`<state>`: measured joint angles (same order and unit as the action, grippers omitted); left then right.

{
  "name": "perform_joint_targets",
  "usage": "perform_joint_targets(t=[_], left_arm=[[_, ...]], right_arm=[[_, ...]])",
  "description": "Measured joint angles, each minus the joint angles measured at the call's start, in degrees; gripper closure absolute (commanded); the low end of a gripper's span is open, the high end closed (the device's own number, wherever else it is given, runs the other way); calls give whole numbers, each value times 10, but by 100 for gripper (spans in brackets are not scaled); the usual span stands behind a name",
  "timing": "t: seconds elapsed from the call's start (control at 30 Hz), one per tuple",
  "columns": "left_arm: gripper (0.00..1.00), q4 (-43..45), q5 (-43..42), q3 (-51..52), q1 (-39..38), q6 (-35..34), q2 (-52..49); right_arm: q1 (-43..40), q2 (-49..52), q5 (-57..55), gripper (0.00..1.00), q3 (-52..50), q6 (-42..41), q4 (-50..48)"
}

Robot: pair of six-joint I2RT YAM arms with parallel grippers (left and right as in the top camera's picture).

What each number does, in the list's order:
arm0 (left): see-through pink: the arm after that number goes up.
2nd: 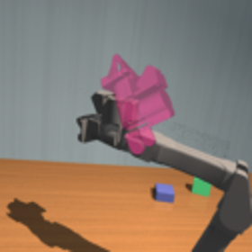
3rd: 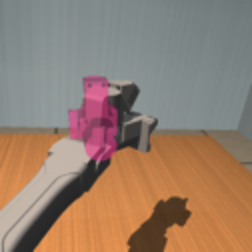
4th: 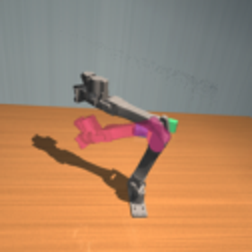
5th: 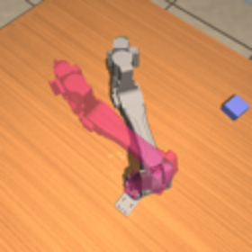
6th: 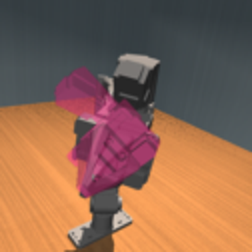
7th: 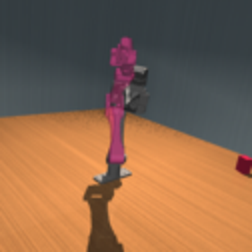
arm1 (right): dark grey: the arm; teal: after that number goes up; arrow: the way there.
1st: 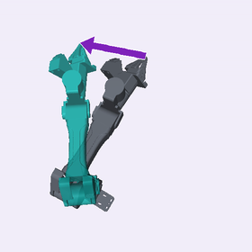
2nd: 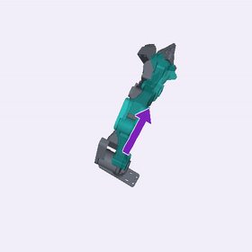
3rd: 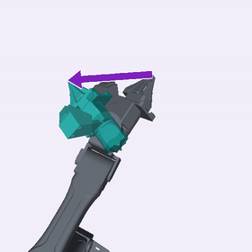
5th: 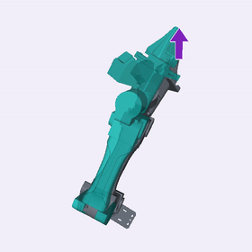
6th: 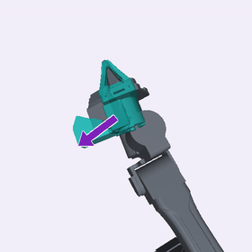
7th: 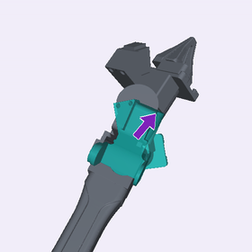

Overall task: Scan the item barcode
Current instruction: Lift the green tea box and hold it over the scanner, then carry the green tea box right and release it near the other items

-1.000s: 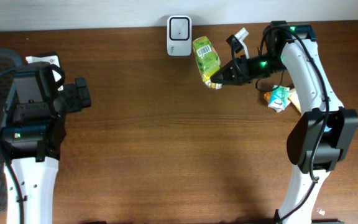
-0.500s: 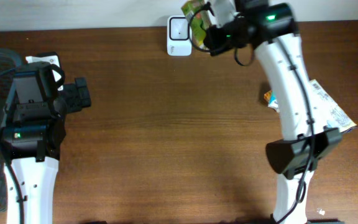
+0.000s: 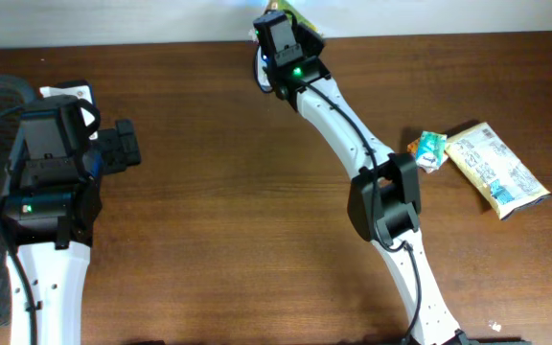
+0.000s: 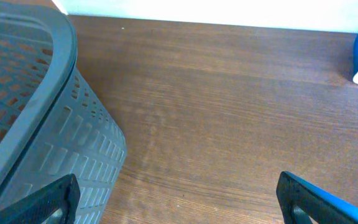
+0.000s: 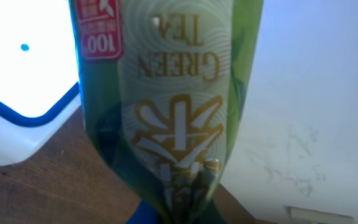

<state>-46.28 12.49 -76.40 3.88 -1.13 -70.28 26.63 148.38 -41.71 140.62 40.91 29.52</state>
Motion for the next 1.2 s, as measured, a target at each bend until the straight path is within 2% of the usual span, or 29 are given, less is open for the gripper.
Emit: perform_joint_targets(t=[0.17,0.4,0.93,1.03,1.07,1.13,1.2], left_arm=[[1,0,0,0,0,0,0],[1,0,0,0,0,0,0],[1,0,0,0,0,0,0],[1,0,0,0,0,0,0],[1,0,0,0,0,0,0],[1,0,0,0,0,0,0],[1,0,0,0,0,0,0]], right_arm=[[0,27,-11,96,0,16,-57],[0,35,-45,96,-2,16,-66],[2,41,-50,96,-14,10,-51],[6,3,-18,96,-23,-48,54],[7,-34,18,96,-25,-87,129],[7,-99,72,96,-25,-158,208],[5,-183,143,96,-25,-250,344]])
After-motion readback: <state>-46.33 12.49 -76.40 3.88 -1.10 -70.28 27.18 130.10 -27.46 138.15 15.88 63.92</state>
